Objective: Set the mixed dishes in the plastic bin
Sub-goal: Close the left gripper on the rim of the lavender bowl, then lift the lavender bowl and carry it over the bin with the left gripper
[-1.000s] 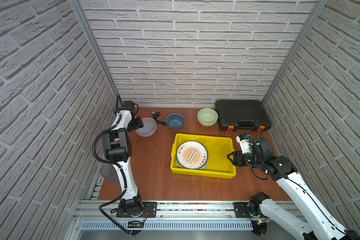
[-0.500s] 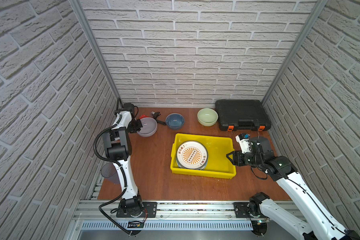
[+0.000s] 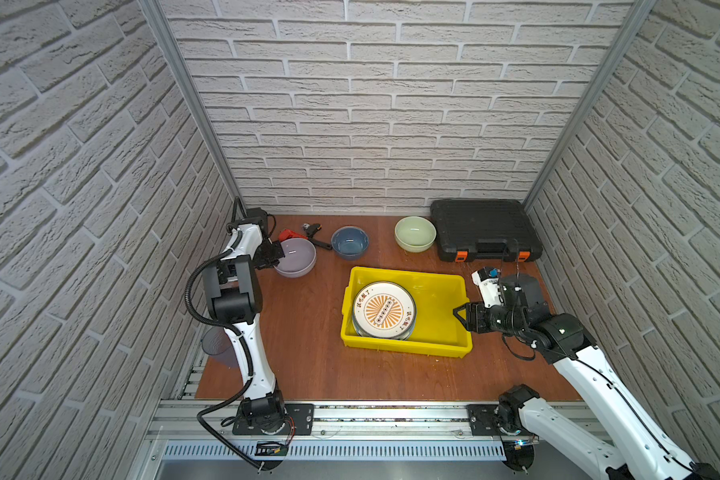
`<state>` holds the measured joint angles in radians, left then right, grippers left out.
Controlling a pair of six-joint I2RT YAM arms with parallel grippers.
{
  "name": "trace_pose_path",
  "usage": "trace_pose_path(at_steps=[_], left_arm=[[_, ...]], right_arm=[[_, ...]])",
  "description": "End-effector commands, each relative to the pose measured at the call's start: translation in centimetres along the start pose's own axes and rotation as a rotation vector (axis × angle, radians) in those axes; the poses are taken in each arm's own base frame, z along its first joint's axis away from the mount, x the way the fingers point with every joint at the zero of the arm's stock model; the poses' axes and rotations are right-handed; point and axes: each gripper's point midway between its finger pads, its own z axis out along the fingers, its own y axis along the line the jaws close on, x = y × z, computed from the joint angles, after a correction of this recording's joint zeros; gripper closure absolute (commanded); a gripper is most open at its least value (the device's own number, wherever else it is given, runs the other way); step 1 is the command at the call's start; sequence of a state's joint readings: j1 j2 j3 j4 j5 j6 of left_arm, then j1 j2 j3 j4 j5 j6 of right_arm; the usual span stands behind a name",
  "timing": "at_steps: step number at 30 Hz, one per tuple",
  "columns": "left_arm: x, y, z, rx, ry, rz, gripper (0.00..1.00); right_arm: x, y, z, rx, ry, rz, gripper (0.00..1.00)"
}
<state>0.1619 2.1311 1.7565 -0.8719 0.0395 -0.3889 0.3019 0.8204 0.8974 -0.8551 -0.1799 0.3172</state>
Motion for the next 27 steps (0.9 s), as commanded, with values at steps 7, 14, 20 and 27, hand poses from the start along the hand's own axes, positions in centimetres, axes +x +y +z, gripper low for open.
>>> trace_pose_path(at_steps=[7, 14, 20, 27], left_arm=[[0.3, -0.1, -8.6, 0.035, -0.122, 0.020, 1.00], [1.5, -1.2, -14.3, 0.102, -0.200, 0.054, 1.00], [4.6, -4.3, -17.5, 0.212, -0.181, 0.151, 1.00], [8.9, -10.1, -21.0, 0.295, -0.180, 0.329, 1.00]], right_arm=[[-0.8, 0.2, 0.0, -0.007, -0.034, -0.002, 0.40], [-1.1, 0.4, -0.1, -0.014, -0.038, 0.010, 0.40], [-0.8, 0.2, -0.3, 0.001, -0.026, 0.007, 0.40], [-0.7, 0.0, -0.2, 0.011, -0.019, -0.008, 0.36]])
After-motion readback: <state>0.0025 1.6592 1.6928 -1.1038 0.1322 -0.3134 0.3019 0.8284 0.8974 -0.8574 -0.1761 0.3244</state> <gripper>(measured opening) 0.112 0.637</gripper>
